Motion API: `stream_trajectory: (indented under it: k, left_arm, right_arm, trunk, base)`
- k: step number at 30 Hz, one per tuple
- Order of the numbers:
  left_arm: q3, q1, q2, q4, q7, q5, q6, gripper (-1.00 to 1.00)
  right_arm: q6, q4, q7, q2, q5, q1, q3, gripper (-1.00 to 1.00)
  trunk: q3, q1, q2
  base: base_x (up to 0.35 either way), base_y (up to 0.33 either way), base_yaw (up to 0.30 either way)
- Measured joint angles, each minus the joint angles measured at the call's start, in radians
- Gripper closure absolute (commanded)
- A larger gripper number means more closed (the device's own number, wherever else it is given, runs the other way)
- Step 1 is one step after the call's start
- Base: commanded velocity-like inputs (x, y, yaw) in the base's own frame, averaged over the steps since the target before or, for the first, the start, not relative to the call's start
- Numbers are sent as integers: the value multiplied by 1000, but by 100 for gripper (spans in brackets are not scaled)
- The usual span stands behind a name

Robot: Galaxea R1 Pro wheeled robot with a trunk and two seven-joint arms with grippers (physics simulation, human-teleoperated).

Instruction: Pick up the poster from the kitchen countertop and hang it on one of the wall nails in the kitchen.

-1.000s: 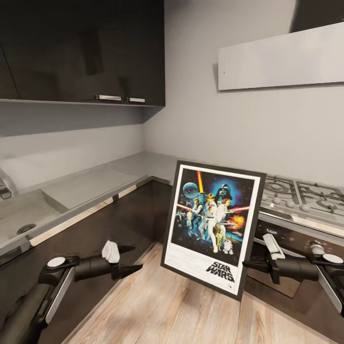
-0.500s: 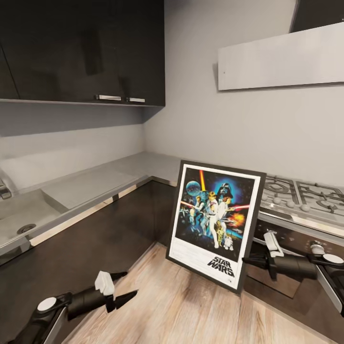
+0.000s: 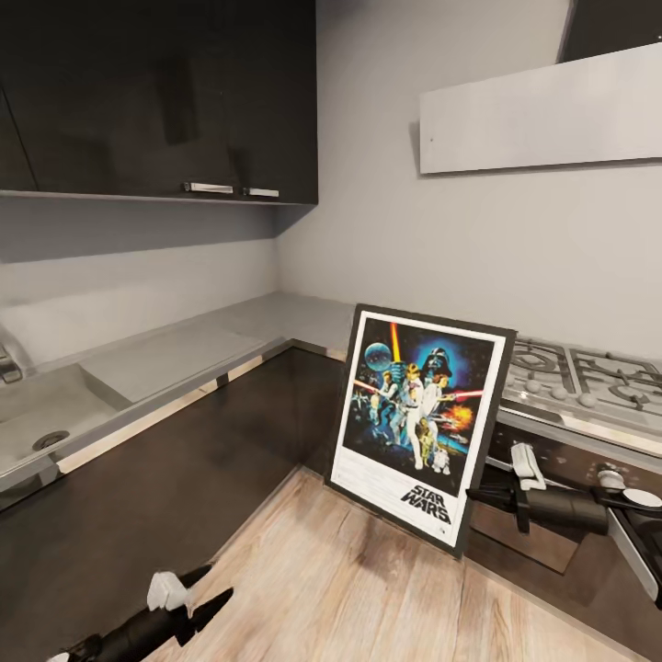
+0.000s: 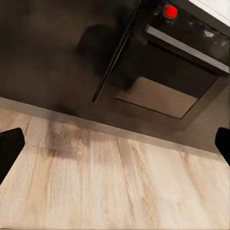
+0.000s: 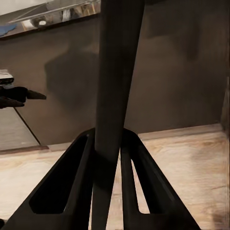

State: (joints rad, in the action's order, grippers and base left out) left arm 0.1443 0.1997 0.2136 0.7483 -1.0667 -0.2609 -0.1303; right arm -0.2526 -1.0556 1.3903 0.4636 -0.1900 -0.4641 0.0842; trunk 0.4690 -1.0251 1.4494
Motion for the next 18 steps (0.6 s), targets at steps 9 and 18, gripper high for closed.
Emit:
stream_trajectory:
  k: [9, 18]
  left_arm:
    - [41, 0, -2, -77, 4, -128, -23, -100]
    - [40, 0, -2, -78, 3, -136, -18, -100]
  right_arm:
    - [-3, -1, 1, -2, -1, 2, 27, 100]
    - [-3, 0, 0, -5, 0, 2, 24, 100]
  trunk:
    - [11, 0, 0]
    - [25, 0, 0]
  base:
    - [0, 0, 0]
    - [0, 0, 0]
